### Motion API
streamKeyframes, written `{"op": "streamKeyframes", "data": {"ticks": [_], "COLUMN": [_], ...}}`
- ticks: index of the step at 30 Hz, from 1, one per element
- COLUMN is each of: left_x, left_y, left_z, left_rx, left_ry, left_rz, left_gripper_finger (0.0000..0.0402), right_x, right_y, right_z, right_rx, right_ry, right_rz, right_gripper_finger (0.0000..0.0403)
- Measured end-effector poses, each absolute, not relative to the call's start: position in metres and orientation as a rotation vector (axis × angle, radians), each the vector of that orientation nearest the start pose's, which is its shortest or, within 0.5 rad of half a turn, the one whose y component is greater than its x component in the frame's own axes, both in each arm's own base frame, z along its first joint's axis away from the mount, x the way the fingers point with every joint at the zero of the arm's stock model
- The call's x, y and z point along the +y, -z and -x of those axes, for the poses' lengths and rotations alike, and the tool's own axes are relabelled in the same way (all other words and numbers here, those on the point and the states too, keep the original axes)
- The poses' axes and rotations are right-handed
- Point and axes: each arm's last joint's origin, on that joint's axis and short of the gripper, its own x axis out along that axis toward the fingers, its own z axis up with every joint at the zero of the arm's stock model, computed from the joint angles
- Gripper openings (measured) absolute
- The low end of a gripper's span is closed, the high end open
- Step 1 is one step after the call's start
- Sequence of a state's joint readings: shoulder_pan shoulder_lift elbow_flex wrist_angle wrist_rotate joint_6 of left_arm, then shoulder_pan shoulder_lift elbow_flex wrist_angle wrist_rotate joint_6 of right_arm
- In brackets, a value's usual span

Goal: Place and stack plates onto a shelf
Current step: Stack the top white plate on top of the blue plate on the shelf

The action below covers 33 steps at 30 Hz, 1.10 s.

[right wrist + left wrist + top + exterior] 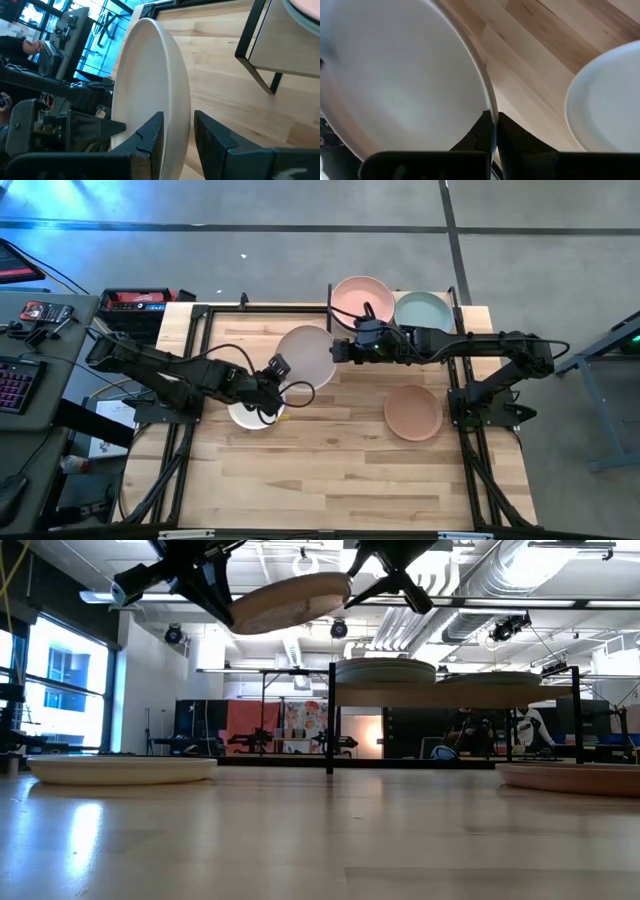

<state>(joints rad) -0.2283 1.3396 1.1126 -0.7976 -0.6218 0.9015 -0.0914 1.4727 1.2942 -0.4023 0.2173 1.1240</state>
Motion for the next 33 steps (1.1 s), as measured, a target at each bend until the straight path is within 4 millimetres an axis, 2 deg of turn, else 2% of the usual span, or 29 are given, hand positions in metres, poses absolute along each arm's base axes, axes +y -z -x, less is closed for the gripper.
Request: {"op": "streamKeyframes", "data": {"ticks": [7,12,14,24,33], "left_x": [-0.0407,-0.0412,-0.0414,-0.0419,-0.0429], "left_y": [-0.2861,-0.2869,-0.2881,-0.2893,-0.2886], "left_z": [-0.257,-0.2581,-0.2591,-0.2608,-0.2613], "left_rx": [1.067,1.052,1.035,1.012,0.987], "left_ry": [0.086,0.079,0.071,0.053,0.016], "left_rz": [-1.24,-1.236,-1.228,-1.205,-1.038], "left_gripper_finger": [0.0001,0.0009,0.0013,0.0017,0.003], "right_x": [-0.0352,-0.0355,-0.0359,-0.0352,-0.0359], "right_y": [-0.329,-0.3279,-0.327,-0.3232,-0.3228], "right_z": [-0.3245,-0.3237,-0.3232,-0.3205,-0.3202], "right_rx": [0.369,0.382,0.389,0.423,0.427], "right_ry": [0.563,0.57,0.577,0.612,0.612], "right_rz": [-1.05,-1.031,-1.017,-1.054,-1.073], "right_gripper_finger": [0.0077,0.002,0.001,0.0005,0.0002]}}
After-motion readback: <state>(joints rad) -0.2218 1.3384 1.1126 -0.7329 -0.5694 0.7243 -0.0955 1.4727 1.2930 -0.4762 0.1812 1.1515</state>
